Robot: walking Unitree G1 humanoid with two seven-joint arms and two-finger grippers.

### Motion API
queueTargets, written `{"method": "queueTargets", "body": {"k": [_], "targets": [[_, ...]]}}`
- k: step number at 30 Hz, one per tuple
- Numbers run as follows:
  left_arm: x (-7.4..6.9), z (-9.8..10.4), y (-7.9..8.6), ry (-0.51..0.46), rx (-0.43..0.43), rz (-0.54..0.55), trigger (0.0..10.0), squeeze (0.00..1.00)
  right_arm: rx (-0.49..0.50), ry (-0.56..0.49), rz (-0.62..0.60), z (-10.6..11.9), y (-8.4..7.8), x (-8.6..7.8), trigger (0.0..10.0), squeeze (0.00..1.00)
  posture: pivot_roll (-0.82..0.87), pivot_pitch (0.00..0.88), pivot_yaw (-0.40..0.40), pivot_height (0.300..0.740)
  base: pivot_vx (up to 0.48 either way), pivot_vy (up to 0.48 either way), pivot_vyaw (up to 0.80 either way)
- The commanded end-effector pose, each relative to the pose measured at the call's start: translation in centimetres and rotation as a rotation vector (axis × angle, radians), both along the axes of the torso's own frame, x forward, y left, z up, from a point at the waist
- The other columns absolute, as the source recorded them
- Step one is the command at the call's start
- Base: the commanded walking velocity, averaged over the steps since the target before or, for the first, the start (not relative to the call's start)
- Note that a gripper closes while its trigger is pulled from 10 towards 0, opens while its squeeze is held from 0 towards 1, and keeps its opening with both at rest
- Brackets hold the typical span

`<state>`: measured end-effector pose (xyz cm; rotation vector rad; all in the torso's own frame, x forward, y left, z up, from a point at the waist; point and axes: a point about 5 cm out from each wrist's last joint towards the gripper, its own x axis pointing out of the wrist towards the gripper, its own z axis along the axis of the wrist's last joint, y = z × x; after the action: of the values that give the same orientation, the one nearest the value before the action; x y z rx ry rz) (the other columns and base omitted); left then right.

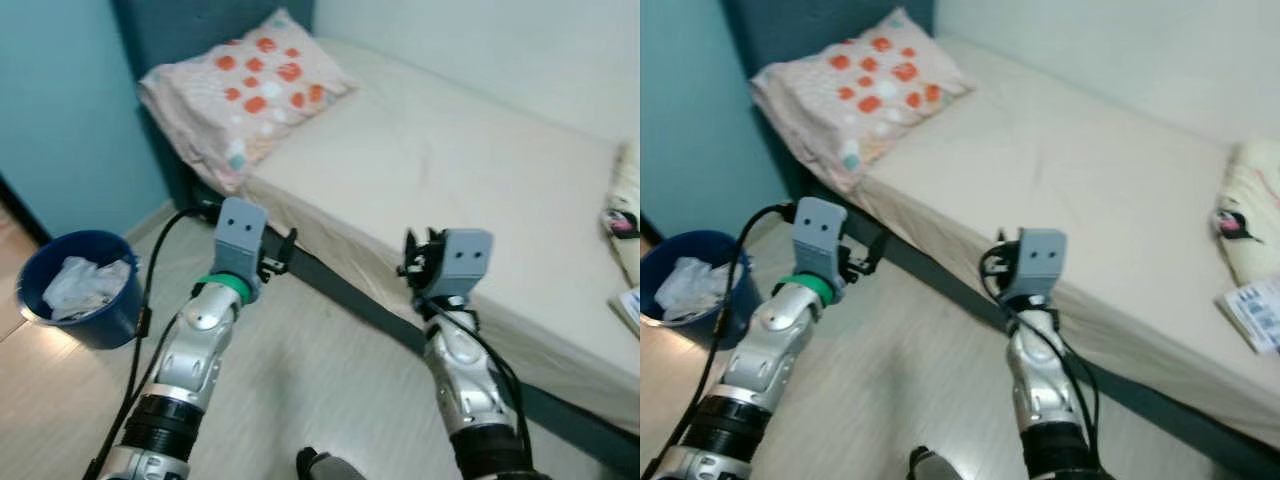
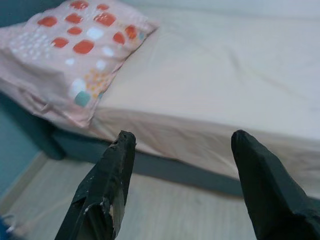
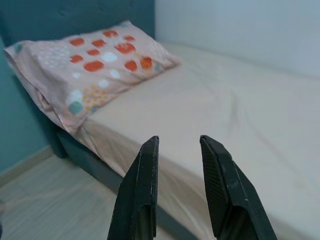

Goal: Clean up the room

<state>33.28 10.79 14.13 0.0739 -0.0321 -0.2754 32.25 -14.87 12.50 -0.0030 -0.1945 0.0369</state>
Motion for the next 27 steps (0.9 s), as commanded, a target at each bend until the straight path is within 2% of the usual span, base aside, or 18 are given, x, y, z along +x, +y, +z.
{"method": "queueTargets", "body": {"k": [1, 27], "targets": [[-0.23, -0.52, -0.58, 0.024, -0.002, -0.022, 10.0, 0.00, 0.003, 0.021, -0.021, -0.55, -0.71, -0.23, 10.0, 0.00, -0.13, 0.073, 0.042, 0.723, 0.000, 0.000, -0.80], [-0.21, -0.71, -0.89, 0.030, 0.008, -0.036, 10.0, 0.00, -0.007, 0.013, -0.010, -0.31, -0.86, -0.25, 10.0, 0.00, -0.14, 0.066, 0.035, 0.723, 0.000, 0.000, -0.80]]}}
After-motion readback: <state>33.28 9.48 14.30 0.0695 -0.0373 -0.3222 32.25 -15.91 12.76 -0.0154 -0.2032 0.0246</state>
